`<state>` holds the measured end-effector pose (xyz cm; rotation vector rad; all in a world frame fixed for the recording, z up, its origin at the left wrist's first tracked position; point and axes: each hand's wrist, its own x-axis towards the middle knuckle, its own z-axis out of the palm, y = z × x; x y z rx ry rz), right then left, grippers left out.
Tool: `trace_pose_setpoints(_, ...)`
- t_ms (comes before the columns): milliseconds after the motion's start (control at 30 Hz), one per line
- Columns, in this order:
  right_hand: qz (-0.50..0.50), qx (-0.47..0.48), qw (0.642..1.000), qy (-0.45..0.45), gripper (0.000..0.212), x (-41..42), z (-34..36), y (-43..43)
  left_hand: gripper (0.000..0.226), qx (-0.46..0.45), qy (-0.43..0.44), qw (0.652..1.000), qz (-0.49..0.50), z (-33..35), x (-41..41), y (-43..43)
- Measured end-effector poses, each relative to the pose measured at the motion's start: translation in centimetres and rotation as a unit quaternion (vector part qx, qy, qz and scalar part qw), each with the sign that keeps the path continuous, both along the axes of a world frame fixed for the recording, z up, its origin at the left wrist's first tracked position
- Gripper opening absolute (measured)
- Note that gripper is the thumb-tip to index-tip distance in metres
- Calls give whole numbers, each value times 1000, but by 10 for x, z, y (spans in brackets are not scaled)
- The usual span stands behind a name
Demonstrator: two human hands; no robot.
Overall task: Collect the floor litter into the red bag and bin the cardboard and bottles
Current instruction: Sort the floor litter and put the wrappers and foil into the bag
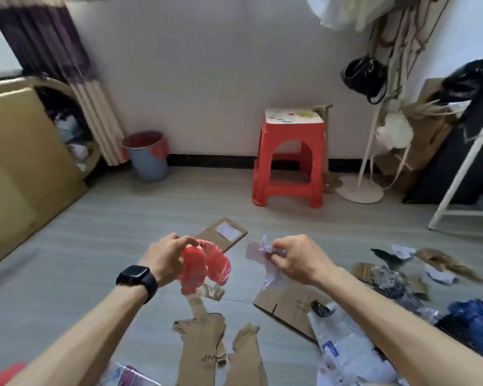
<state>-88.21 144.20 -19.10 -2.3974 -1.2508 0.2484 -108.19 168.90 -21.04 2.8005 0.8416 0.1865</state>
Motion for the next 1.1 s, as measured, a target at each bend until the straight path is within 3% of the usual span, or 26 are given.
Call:
trace_pose_setpoints(233,168,33,984,-59,34,-103,25,120,38,26,-84,981,170,37,-154,64)
trace_pose_setpoints(400,285,14,957,-55,32,-212,-7,195,22,54,-56,959,271,27,-282,82)
trace_pose_setpoints(500,330,-3,943,-48,29,-277,-26,226,30,49,-46,945,320,17,-347,85)
trace_pose_setpoints(567,351,-5,936,-22,30,-319,-45,244,40,39,-56,934,350,9,-380,86)
trace_pose_setpoints(767,420,-112,895,98,41,-401,-104,259,38,17,-94,917,387,-15,-413,93)
trace_pose_setpoints(833,435,-143,880,124,61,-396,-104,257,37,9,-111,916,385,-18,-404,96)
trace_pose_setpoints(933,386,-138,901,143,70,-356,-91,250,36,-20,-172,911,375,-17,-375,96)
trace_pose_setpoints(1100,174,-57,965,185,73,-240,-49,221,25,-78,-251,914,310,3,-286,88)
